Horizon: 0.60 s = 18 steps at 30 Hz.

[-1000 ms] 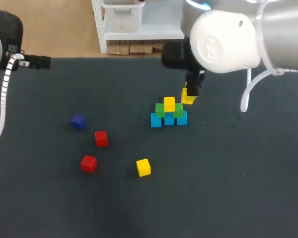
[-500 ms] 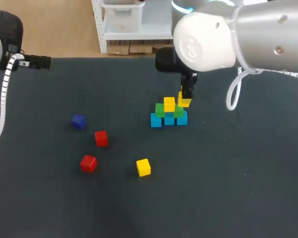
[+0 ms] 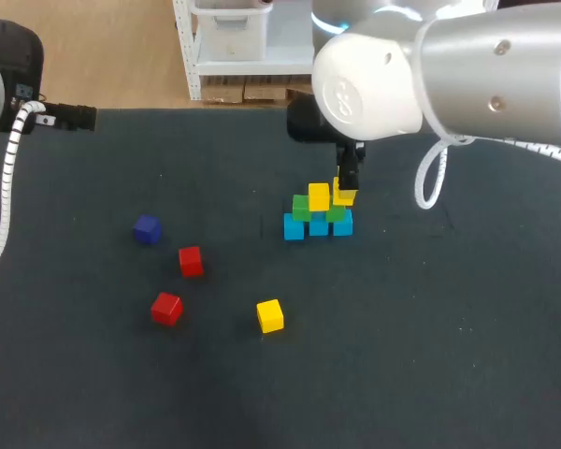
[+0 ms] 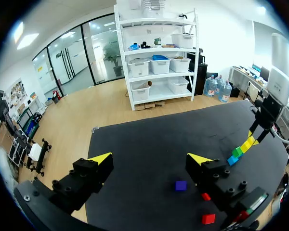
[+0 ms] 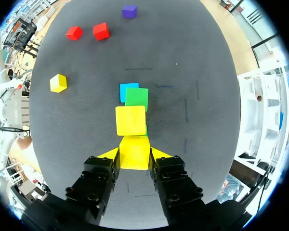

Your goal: Place the blue cubes, place green cubes on the blue cubes, place the yellow cubes on the green cubes, then place the red cubes on the yellow cubes, and place purple cube on the red cubes.

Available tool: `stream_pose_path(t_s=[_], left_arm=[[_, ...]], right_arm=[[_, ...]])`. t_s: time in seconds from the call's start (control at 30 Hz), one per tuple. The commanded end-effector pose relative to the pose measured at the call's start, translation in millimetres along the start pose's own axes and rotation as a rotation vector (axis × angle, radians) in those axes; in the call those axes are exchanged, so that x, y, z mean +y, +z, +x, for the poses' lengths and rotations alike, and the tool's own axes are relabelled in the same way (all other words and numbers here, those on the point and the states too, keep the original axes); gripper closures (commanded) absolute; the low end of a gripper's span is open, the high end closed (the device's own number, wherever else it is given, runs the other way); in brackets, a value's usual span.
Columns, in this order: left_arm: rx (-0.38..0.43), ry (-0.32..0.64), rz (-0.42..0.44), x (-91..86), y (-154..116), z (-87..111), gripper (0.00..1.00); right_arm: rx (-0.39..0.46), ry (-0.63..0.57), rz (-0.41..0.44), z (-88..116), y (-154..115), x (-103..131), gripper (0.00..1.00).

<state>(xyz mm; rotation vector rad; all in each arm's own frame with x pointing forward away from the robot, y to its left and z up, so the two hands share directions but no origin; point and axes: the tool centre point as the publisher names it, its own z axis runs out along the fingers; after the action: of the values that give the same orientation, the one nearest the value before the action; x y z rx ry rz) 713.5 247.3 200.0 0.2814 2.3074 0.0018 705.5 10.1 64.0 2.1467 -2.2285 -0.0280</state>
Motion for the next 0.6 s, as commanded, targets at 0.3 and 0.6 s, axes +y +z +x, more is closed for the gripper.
stream_pose_path(t_s=[0.3,0.6], left_arm=[[0.002,0.002,0.008,1.7,0.3,-0.5,0.0],[0.002,0.002,0.008,1.7,0.3,-0.5,0.0]], right_arm=[[0.005,-0.005,-0.004,-2.1,1.6,-2.0,1.0],[0.007,-0.009,-0.004,-3.6,1.5,-3.6,1.0]])
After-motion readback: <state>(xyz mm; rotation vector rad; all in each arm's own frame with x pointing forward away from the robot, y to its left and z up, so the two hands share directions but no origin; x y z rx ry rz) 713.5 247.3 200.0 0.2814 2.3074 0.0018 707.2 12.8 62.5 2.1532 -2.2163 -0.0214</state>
